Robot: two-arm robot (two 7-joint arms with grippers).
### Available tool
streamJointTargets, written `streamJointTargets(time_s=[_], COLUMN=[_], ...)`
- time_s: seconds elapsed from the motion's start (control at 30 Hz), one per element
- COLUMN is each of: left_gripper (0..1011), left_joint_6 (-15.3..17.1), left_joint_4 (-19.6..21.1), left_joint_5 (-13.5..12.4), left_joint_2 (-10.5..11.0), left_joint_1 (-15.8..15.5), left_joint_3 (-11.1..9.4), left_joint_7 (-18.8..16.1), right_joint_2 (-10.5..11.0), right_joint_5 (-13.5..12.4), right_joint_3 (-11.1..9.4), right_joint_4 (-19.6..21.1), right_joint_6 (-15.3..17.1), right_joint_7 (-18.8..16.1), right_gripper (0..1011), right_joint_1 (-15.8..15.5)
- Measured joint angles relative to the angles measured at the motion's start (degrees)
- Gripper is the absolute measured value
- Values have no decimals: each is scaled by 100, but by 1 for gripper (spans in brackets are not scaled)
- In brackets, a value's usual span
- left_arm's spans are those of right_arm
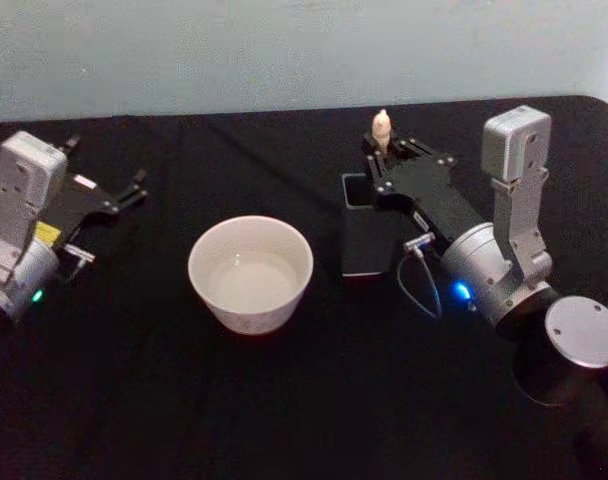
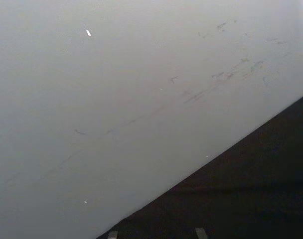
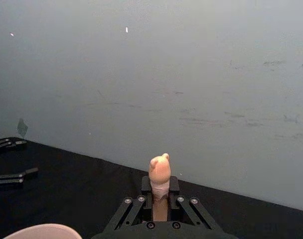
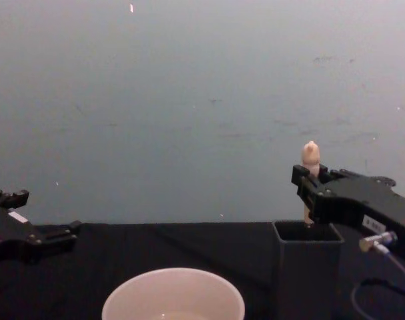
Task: Pick up the stirring spoon with one hand, stir inside the cup, then place it back in its original position.
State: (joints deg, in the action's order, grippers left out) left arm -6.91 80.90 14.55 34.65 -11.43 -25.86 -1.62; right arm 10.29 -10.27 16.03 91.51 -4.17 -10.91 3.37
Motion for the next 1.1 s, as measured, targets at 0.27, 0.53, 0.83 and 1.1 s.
streamJointTargets(time_s=[0.27,0.53,0.83,1.1], left_gripper=[1001,1001,1001,1002], left_joint_6=[0,0,0,0], left_joint_4=[0,0,0,0], left_joint_5=[0,0,0,0], left_joint_2=[0,0,0,0], left_joint_1=[0,0,0,0], left_joint_3=[0,0,0,0], left_joint_7=[0,0,0,0], right_joint_2=[7,11,15,17], right_joint_5=[-23,-37,-44,-47], right_joint_3=[5,9,9,9], right_joint_4=[7,11,14,15], right_joint_6=[-7,-11,-16,-17], right_joint_7=[-2,-5,-8,-12], right_gripper=[201,432,711,940], right_joint_1=[3,6,11,11])
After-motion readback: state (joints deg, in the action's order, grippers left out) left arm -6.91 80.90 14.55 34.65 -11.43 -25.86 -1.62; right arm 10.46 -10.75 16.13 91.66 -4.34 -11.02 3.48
